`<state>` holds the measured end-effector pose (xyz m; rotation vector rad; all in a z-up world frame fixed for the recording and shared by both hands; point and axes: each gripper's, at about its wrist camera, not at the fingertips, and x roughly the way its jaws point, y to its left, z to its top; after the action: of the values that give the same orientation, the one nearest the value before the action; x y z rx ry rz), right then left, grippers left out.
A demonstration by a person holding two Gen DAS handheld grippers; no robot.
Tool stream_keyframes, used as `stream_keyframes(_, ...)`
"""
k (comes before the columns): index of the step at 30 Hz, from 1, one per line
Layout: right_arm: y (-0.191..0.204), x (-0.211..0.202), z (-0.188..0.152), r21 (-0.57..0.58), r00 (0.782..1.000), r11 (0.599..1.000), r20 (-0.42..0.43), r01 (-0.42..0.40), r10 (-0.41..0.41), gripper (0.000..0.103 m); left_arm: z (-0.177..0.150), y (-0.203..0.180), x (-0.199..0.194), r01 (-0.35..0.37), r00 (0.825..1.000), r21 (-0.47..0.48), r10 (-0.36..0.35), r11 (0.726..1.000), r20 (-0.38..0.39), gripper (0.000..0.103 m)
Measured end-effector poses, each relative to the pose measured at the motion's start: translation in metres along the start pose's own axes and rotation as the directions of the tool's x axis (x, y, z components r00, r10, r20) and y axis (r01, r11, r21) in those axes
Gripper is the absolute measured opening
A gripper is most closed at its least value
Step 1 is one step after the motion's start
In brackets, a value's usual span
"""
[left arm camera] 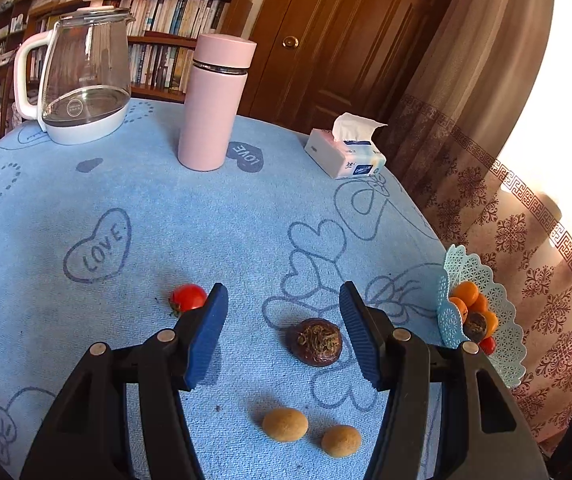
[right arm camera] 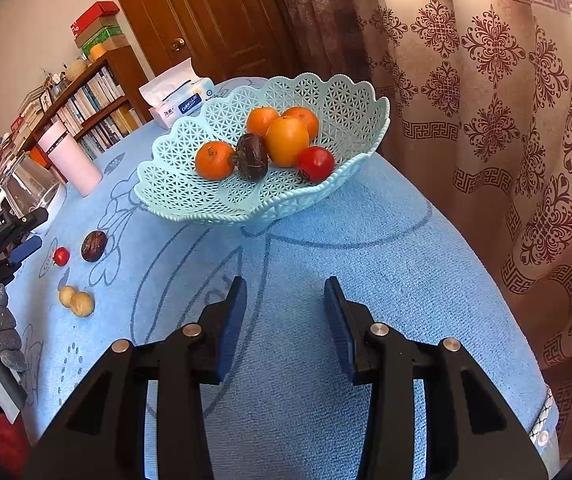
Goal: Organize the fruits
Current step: 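Move the left gripper back to the red tomato and close on it, then hold the tomato in the left gripper while the right gripper grasps another brown fruit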
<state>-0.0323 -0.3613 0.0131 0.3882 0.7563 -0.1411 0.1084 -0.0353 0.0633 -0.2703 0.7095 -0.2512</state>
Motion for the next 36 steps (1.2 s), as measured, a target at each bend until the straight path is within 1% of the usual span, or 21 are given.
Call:
stream_keyframes(6, 0.01, -0.002, -0.003, -0.012, 1.0, 1.0, -0.009, -0.026, 0.026, 0.042, 0.0, 0.024, 0.006, -0.063, 0.998, -0.015, 0.063, 0.998, -0.012, 0.058)
stream_keyframes(10, 0.02, -0.001, -0.005, -0.036, 0.999, 0.998, -0.019, -0.047, 0.046, 0.042, -0.002, 0.036, 0.017, -0.098, 0.994, -0.022, 0.097, 0.995, -0.044, 0.058)
stream_keyframes(15, 0.026, 0.0, -0.007, -0.048, 0.998, 0.997, -0.026, -0.056, 0.055, 0.042, -0.005, 0.041, 0.032, -0.124, 0.989, -0.003, 0.123, 0.992, -0.086, 0.056)
stream_keyframes(18, 0.027, 0.0, -0.007, -0.049, 0.998, 0.997, -0.028, -0.055, 0.054, 0.042, -0.005, 0.042, 0.04, -0.134, 0.986, 0.006, 0.134, 0.991, -0.102, 0.05)
stream_keyframes(20, 0.028, 0.001, -0.007, -0.05, 0.998, 0.997, -0.029, -0.055, 0.054, 0.042, -0.005, 0.044, 0.044, -0.136, 0.984, 0.01, 0.136, 0.991, -0.111, 0.042)
stream_keyframes(22, 0.03, 0.001, -0.007, -0.053, 0.998, 0.997, -0.031, -0.055, 0.054, 0.042, -0.005, 0.045, 0.048, -0.136, 0.984, 0.01, 0.136, 0.991, -0.119, 0.037)
stream_keyframes(25, 0.032, 0.002, -0.008, -0.059, 0.998, 0.997, -0.034, -0.058, 0.056, 0.042, -0.005, 0.046, 0.048, -0.129, 0.985, 0.003, 0.128, 0.992, -0.116, 0.029)
stream_keyframes(26, 0.033, 0.002, -0.008, -0.061, 0.998, 0.996, -0.035, -0.059, 0.057, 0.042, -0.005, 0.046, 0.047, -0.124, 0.986, 0.003, 0.124, 0.992, -0.114, 0.028)
stream_keyframes(29, 0.04, 0.003, -0.008, -0.076, 0.997, 0.995, -0.039, -0.069, 0.066, 0.042, -0.006, 0.045, 0.042, -0.113, 0.989, 0.004, 0.113, 0.994, -0.099, 0.028)
stream_keyframes(36, 0.069, 0.006, -0.004, -0.14, 0.993, 0.984, -0.049, -0.111, 0.106, 0.042, -0.007, 0.044, 0.025, -0.118, 0.992, 0.002, 0.118, 0.993, -0.035, 0.028)
